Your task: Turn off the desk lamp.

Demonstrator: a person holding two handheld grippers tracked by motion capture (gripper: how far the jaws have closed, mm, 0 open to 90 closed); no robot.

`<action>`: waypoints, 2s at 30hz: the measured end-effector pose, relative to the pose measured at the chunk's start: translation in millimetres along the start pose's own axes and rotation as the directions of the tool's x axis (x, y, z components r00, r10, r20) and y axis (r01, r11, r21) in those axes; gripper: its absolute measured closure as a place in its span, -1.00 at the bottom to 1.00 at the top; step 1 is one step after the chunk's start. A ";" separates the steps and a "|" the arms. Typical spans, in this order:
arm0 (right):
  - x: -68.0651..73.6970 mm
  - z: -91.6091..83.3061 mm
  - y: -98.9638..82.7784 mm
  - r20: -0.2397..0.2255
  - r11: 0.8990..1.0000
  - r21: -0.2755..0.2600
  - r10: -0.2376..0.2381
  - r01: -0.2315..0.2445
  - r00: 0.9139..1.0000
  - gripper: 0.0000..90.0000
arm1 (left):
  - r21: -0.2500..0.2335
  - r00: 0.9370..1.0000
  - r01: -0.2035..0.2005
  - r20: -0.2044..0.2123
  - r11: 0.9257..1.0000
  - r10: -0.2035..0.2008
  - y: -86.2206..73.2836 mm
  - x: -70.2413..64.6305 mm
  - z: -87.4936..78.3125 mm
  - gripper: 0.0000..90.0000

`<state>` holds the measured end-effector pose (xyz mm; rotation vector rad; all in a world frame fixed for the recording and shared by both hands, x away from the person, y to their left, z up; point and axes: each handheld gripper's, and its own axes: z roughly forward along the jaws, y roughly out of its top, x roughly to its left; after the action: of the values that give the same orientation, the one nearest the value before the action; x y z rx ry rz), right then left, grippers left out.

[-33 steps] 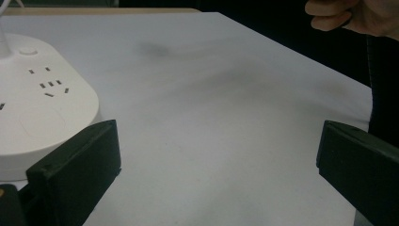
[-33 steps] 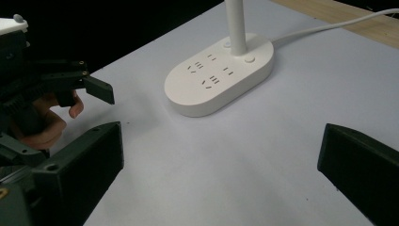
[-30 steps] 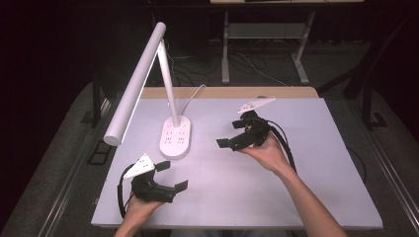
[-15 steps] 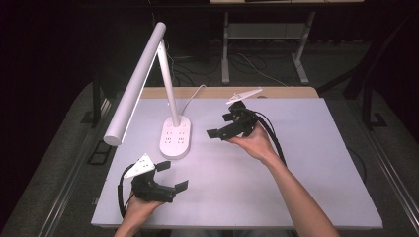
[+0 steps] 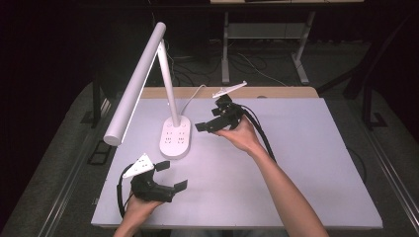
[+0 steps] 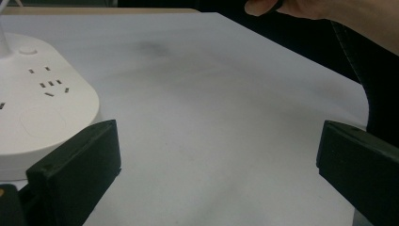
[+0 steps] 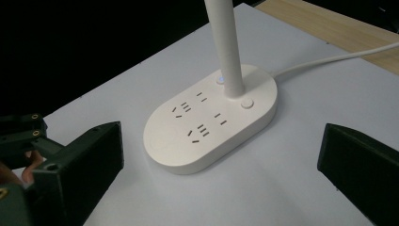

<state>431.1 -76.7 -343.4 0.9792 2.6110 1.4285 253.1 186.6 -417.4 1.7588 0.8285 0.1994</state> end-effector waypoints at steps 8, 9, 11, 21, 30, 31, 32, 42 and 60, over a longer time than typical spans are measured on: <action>-3.8 14.1 11.0 0.001 1.000 -0.007 0.001 -0.001 1.000 -0.98 | -0.001 1.000 0.001 0.008 1.000 -0.001 0.1 -0.4 1.4 -1.00; -4.1 16.6 12.4 0.000 1.000 -0.006 0.003 -0.003 1.000 -0.98 | 0.000 1.000 0.001 0.009 1.000 -0.001 0.1 -0.7 1.7 -1.00; -4.9 22.0 14.8 -0.002 1.000 -0.008 0.009 -0.009 1.000 -0.98 | 0.002 1.000 -0.008 0.013 1.000 0.008 0.3 -0.5 2.4 -1.00; -13.5 52.1 24.4 -0.004 1.000 0.000 0.015 -0.015 1.000 -0.78 | 0.003 1.000 -0.005 0.021 1.000 0.005 0.8 0.6 3.0 -1.00; -22.6 69.8 28.4 -0.002 0.999 -0.005 0.042 -0.042 0.999 -0.18 | 0.000 1.000 -0.002 0.022 1.000 0.002 0.9 2.2 1.5 -1.00; -23.4 71.8 27.7 -0.001 0.999 -0.005 0.043 -0.043 0.999 -0.10 | 0.001 1.000 -0.002 0.022 1.000 0.002 0.9 2.2 1.5 -1.00; -24.0 73.7 26.8 0.002 0.999 -0.002 0.045 -0.045 0.999 -0.04 | 0.001 1.000 -0.003 0.022 1.000 0.003 0.9 2.0 1.6 -1.00; -31.1 88.4 20.3 -0.006 0.997 0.002 0.076 -0.076 0.997 0.68 | -0.002 1.000 0.002 0.027 1.000 -0.001 1.1 1.9 2.0 -1.00; -41.1 115.8 6.1 0.025 0.988 0.011 0.157 -0.157 0.987 1.00 | -0.005 1.000 0.007 0.030 1.000 -0.007 1.5 2.8 2.9 -1.00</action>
<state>501.1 -8.2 -417.8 1.2206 2.5808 1.4218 257.4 185.9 -417.9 1.7497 0.8121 0.1703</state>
